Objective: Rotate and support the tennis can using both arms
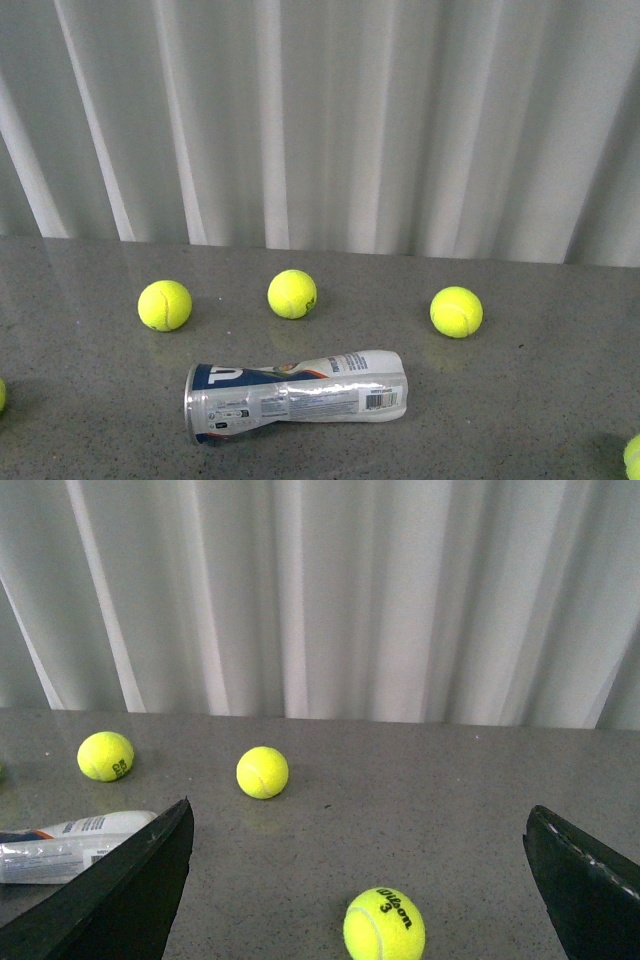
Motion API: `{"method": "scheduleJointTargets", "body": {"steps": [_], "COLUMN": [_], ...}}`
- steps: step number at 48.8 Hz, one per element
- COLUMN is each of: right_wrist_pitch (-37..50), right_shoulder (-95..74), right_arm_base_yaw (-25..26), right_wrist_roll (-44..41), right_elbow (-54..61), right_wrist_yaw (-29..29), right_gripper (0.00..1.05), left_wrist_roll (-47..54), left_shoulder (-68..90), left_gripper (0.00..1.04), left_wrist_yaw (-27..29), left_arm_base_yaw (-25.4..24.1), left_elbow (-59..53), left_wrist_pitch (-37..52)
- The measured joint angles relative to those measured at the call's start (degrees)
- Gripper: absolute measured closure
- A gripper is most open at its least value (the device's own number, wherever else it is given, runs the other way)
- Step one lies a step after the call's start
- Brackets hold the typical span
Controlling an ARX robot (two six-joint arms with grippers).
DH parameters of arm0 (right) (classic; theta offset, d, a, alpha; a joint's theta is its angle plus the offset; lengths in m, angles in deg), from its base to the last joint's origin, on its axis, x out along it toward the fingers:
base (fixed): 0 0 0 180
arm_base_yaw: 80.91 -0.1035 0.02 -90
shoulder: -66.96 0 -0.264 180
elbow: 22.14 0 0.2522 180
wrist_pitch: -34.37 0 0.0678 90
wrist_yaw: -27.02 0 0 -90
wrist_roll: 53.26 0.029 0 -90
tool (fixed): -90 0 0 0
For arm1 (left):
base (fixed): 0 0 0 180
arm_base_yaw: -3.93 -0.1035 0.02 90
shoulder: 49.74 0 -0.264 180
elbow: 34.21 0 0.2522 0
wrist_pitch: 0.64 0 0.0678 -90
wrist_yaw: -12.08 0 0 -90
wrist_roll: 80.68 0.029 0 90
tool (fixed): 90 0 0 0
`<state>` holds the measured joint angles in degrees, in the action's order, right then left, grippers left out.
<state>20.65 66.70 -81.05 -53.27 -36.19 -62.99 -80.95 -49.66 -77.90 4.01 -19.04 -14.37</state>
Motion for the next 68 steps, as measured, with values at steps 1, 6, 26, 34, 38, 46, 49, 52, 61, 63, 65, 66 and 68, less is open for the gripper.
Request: {"method": "scheduleJointTargets", "body": {"steps": [1,6,26,34,38,46,49,52,61,63,65,66,68], "right_wrist_pitch": [0.0,0.0,0.0,0.0,0.0,0.0,0.0,0.0,0.0,0.0,0.0,0.0,0.0], "right_shoulder": [0.0,0.0,0.02,0.02,0.02,0.02,0.02,0.02,0.02,0.02,0.02,0.02,0.02], "right_arm_base_yaw": [0.0,0.0,0.02,0.0,0.0,0.0,0.0,0.0,0.0,0.0,0.0,0.0,0.0], "right_wrist_roll": [0.02,0.0,0.0,0.0,0.0,0.0,0.0,0.02,0.0,0.0,0.0,0.0,0.0], "right_elbow": [0.0,0.0,0.0,0.0,0.0,0.0,0.0,0.0,0.0,0.0,0.0,0.0,0.0], "right_wrist_yaw": [0.0,0.02,-0.04,-0.07,-0.07,-0.07,-0.07,-0.07,-0.04,-0.07,-0.04,-0.07,-0.07], "right_gripper": [0.07,0.07,0.07,0.07,0.07,0.07,0.07,0.07,0.07,0.07,0.07,0.07,0.07], "left_wrist_roll": [0.0,-6.71,-14.75,-11.85,-11.3,-10.05,-10.16,-10.84,-14.12,-15.17,-15.65,-16.04,-16.74], "left_shoulder": [0.0,5.79,71.87,89.81,95.8,103.78,107.38,110.71,117.15,118.31,118.9,119.34,120.15], "left_gripper": [0.07,0.07,0.07,0.07,0.07,0.07,0.07,0.07,0.07,0.07,0.07,0.07,0.07], "left_wrist_yaw": [0.0,2.8,-31.61,-34.93,-36.83,-37.59,-38.21,-39.08,-41.55,-42.27,-42.42,-42.49,-42.69], "left_arm_base_yaw": [0.0,0.9,-8.46,-9.27,-9.14,-7.52,-6.58,-5.73,-3.17,-2.25,-1.62,-1.2,-0.35], "left_elbow": [0.0,3.39,23.21,29.53,32.24,36.74,39.34,41.81,46.69,47.21,47.5,47.69,48.06], "left_wrist_pitch": [0.0,-8.57,22.23,23.43,23.5,24.2,24.81,25.7,27.23,27.89,28.33,28.63,29.11]}}
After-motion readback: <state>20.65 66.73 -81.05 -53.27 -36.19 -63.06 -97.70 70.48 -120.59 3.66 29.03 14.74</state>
